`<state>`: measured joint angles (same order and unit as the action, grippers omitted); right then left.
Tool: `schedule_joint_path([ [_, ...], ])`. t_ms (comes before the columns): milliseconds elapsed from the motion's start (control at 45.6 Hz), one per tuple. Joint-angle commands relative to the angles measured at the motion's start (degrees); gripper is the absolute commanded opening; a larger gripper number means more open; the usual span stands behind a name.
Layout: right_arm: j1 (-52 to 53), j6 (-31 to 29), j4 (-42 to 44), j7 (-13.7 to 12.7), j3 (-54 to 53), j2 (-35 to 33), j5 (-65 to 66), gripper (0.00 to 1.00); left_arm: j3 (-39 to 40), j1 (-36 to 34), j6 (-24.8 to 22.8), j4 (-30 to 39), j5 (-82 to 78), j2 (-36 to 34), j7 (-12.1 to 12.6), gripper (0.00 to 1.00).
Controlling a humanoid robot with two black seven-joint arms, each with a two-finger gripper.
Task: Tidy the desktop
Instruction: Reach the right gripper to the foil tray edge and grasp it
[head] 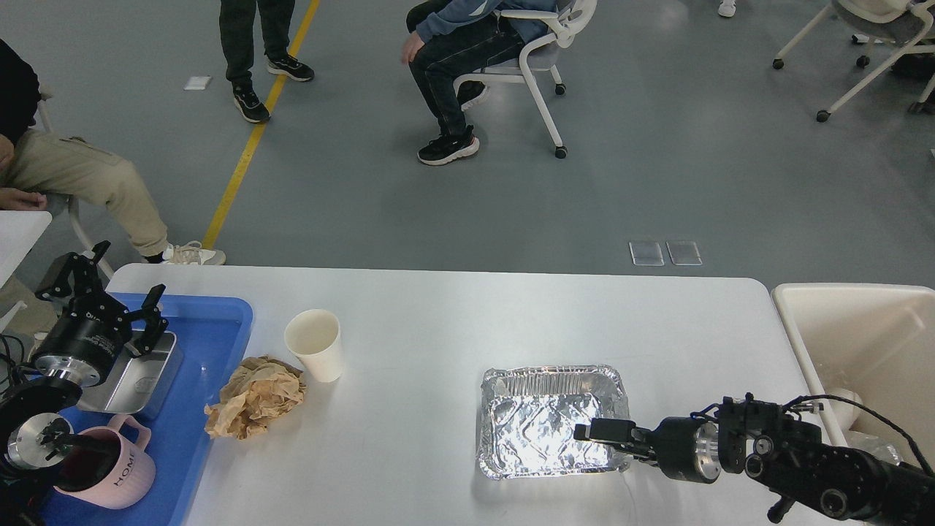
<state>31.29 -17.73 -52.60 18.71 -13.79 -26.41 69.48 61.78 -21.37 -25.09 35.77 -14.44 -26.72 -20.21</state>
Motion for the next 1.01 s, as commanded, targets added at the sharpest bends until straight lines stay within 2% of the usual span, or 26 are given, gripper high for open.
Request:
schedule_joint_path([
  [0,0.1,0.3,0.0,1.8,1.2,0.0,0.0,0.86,0.0,0.0,0.0,0.0,-0.1,0.0,0.0,0.97],
  [66,0.2,0.4,0.0,2.6,1.8,0.1,0.0,0.78,0.0,0.0,-0.1,0.1,0.0,0.0,0.0,0.97],
  [131,0.4,0.5,0.0,2.8,1.8,0.1,0.3,0.64,0.0,0.0,-0.1,0.1,-0.1,0.0,0.0,0.97],
  [197,0.9,0.5,0.0,2.8,1.9,0.1,1.0,0.43,0.0,0.0,-0.1,0.1,-0.1,-0.1,0.0,0.97],
  [307,1.0,0.4,0.0,2.8,2.5,0.1,1.2,0.00,0.0,0.0,-0.1,0.1,-0.1,0.0,0.0,0.97],
  [679,2.1,0.5,-0.1,2.8,4.2,-0.2,1.1,0.00,0.1,-0.3,-0.1,0.1,-0.1,-0.1,0.0,0.97],
  [986,6.4,0.4,-1.3,2.8,4.1,-5.6,0.8,0.00,0.0,-0.8,0.0,0.1,0.0,-0.1,0.0,0.97],
])
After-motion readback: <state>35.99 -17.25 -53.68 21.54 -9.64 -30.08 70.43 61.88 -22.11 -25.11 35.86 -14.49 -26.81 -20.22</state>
